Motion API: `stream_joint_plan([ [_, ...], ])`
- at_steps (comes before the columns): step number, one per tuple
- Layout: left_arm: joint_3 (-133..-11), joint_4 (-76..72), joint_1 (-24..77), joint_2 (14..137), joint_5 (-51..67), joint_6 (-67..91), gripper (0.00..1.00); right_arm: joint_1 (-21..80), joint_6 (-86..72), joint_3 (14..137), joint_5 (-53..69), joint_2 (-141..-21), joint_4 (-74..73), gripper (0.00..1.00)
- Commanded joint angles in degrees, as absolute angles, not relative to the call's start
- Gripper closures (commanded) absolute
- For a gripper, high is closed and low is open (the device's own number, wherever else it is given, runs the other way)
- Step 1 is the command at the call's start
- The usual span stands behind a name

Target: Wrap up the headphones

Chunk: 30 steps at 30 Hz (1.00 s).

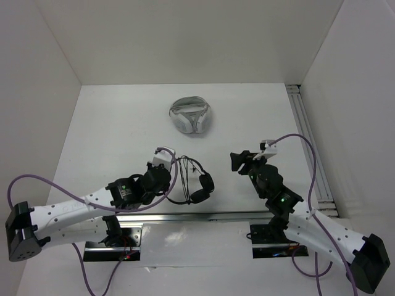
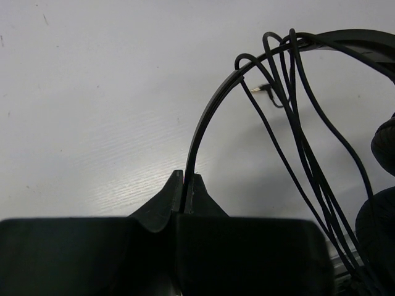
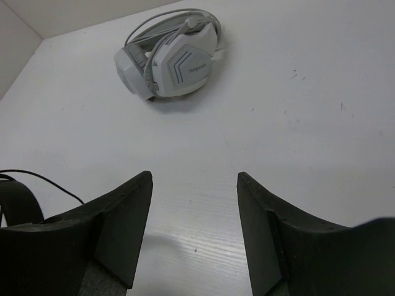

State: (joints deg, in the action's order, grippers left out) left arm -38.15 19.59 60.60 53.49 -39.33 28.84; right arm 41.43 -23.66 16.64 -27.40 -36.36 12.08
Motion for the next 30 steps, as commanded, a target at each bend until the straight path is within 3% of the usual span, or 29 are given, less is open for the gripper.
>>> stream_joint_plan([
  [1,-39.73,16.0,60.82,55.54,-38.5,31.12,1.0,41.57,-22.94,19.25,-26.72,-36.3,10.63,0.35],
  [10,-40.78,12.48,60.82,61.87,-38.5,30.59,1.0,41.57,-21.36,20.3,-26.72,-36.83,9.58,0.35],
  [22,-42.09,19.42,60.82,48.79,-36.66,32.43,1.0,41.57,-21.36,19.78,-25.66,-38.14,11.25,0.35],
  [30,-47.28,29.0,60.82,52.11,-34.64,32.96,1.0,41.57,-20.84,20.38,-25.05,-38.67,11.25,0.35],
])
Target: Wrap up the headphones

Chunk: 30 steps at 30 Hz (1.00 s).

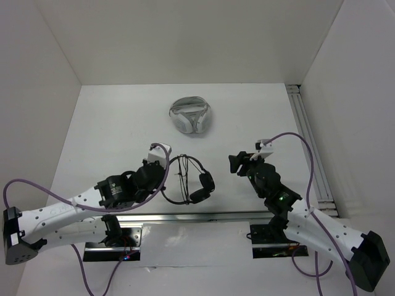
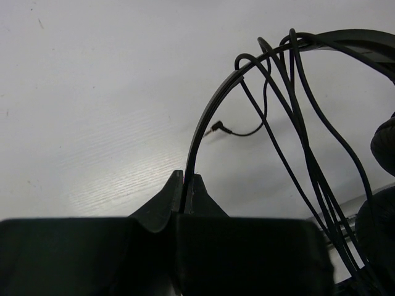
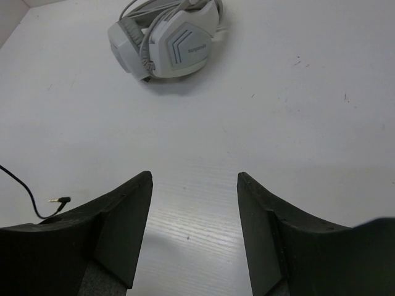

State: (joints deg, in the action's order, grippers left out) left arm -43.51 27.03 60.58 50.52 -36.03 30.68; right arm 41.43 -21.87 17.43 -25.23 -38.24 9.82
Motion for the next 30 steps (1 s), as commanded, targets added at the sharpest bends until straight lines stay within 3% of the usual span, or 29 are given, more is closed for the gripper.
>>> stream_joint_plan([
  [1,-47.29,29.61,60.82,52.99,-34.63,32.96,1.0,41.57,-20.83,21.0,-25.05,-38.67,11.25,0.35],
  [5,-47.29,25.24,59.25,58.17,-37.18,33.57,1.0,41.57,-20.31,21.62,-24.52,-39.81,11.25,0.35],
  [8,-45.62,14.72,52.16,63.79,-27.82,26.99,1.0,41.57,-20.3,21.1,-23.82,-40.43,12.56,0.35],
  [16,-45.61,-3.83,40.26,79.08,-18.91,20.84,1.0,41.57,-20.3,21.01,-22.68,-41.04,12.39,0.35],
  [22,-52.9,-4.66,37.53,91.73,-15.3,20.21,1.0,41.57,-19.69,21.01,-22.15,-41.04,12.39,0.35],
  [30,-56.78,0.78,36.21,97.73,-12.92,20.3,0.95,41.57,-19.69,21.01,-21.01,-41.04,12.39,0.35],
])
